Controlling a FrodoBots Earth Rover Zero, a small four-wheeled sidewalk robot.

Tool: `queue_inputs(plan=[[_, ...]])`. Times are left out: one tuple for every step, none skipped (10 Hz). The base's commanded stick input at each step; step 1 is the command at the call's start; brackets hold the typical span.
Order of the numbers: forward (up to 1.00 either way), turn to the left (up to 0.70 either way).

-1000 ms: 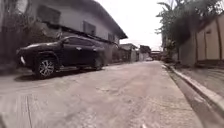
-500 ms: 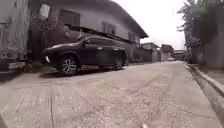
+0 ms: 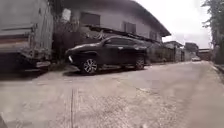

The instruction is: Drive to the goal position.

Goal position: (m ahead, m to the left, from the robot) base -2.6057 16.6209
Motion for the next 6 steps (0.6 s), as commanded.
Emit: queue_inputs(plan=[[0.0, 0.7], [0.0, 0.7], [0.0, 0.7], [0.0, 0.7], [0.0, 0.7], [0.0, 0.7]])
